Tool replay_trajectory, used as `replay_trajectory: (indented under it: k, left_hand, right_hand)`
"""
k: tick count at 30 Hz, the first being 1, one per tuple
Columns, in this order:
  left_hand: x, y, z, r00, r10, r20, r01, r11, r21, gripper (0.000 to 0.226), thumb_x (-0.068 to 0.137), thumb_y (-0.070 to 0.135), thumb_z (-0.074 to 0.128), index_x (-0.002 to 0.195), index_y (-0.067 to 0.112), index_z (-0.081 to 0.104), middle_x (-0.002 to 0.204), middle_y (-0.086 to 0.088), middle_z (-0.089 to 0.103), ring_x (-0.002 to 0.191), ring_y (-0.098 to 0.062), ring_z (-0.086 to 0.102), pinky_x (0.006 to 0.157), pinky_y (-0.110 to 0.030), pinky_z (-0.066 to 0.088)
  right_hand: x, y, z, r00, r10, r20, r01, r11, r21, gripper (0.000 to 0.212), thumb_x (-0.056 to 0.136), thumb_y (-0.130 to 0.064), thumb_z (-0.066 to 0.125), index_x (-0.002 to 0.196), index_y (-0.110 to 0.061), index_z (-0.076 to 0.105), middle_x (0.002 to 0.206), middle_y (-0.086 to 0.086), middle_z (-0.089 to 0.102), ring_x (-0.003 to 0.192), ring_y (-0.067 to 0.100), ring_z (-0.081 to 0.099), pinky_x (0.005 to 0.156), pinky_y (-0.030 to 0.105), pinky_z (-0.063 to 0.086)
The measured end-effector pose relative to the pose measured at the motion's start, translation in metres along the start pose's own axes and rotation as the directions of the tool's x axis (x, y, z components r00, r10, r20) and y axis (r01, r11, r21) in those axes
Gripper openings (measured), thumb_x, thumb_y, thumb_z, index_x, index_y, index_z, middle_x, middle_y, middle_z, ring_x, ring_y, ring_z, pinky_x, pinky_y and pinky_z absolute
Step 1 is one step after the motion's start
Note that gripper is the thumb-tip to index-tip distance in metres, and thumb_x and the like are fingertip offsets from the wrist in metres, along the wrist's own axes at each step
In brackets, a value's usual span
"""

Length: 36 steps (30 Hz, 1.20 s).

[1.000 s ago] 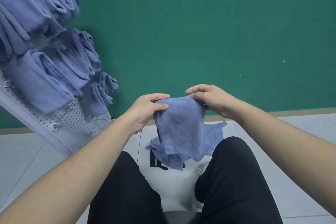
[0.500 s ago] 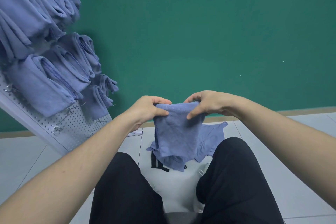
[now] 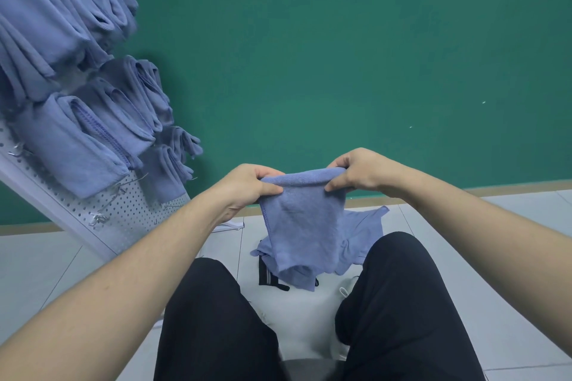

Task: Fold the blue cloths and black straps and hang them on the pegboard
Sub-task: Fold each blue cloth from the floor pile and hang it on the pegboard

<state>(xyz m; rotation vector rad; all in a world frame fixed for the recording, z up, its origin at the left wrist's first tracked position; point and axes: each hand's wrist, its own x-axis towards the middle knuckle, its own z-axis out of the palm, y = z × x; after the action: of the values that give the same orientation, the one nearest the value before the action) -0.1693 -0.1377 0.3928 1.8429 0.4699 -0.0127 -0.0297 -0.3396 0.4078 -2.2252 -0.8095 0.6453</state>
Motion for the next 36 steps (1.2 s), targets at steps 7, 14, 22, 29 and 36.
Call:
replay_trajectory:
  k: [7, 14, 22, 29, 36]
  left_hand:
    - [0.006, -0.003, 0.000, 0.980, 0.095, -0.177, -0.062, 0.981, 0.185, 0.005, 0.090, 0.025, 0.072, 0.090, 0.020, 0.073, 0.087, 0.007, 0.071, 0.081, -0.010, 0.060, 0.081, -0.028, 0.050]
    - [0.007, -0.006, 0.004, 0.939, 0.154, -0.307, -0.202, 0.971, -0.130, 0.013, 0.091, 0.035, 0.071, 0.091, 0.023, 0.065, 0.087, 0.010, 0.065, 0.082, -0.012, 0.055, 0.079, -0.031, 0.043]
    - [0.004, 0.001, 0.035, 0.881, 0.023, -0.473, -0.253, 0.867, -0.429, 0.035, 0.085, 0.033, 0.077, 0.094, 0.003, 0.061, 0.091, -0.002, 0.067, 0.082, -0.014, 0.061, 0.077, -0.036, 0.049]
    - [-0.007, -0.009, 0.051, 0.821, 0.038, -0.569, -0.311, 0.866, -0.392, 0.019, 0.089, 0.027, 0.074, 0.083, 0.018, 0.059, 0.079, 0.006, 0.063, 0.072, -0.010, 0.058, 0.073, -0.031, 0.052]
    - [-0.014, -0.017, 0.076, 0.846, 0.010, -0.533, -0.298, 0.838, -0.458, 0.021, 0.084, 0.010, 0.077, 0.096, 0.017, 0.062, 0.097, -0.001, 0.074, 0.087, -0.015, 0.071, 0.084, -0.036, 0.058]
  right_hand:
    - [0.001, 0.002, -0.003, 0.991, -0.020, -0.131, 0.024, 0.999, 0.028, 0.017, 0.081, -0.033, 0.079, 0.088, -0.018, 0.073, 0.082, -0.006, 0.067, 0.075, 0.013, 0.056, 0.066, 0.026, 0.044]
    - [0.001, 0.004, 0.012, 0.964, -0.069, -0.257, 0.157, 0.928, 0.339, 0.025, 0.100, -0.043, 0.052, 0.104, -0.021, 0.063, 0.104, -0.007, 0.067, 0.099, 0.011, 0.061, 0.094, 0.032, 0.049]
    - [-0.006, -0.013, 0.043, 0.884, -0.008, -0.467, 0.239, 0.867, 0.438, 0.033, 0.098, -0.048, 0.056, 0.096, -0.015, 0.051, 0.090, -0.010, 0.056, 0.077, 0.003, 0.056, 0.071, 0.023, 0.043]
    - [-0.005, -0.001, 0.055, 0.940, -0.046, -0.339, 0.235, 0.807, 0.541, 0.032, 0.078, -0.022, 0.084, 0.104, -0.023, 0.065, 0.100, -0.006, 0.075, 0.093, 0.012, 0.072, 0.085, 0.036, 0.060]
    - [-0.005, -0.002, 0.082, 0.825, 0.005, -0.565, 0.261, 0.883, 0.390, 0.027, 0.085, -0.029, 0.074, 0.093, -0.017, 0.051, 0.084, -0.009, 0.065, 0.077, 0.013, 0.062, 0.072, 0.036, 0.052]
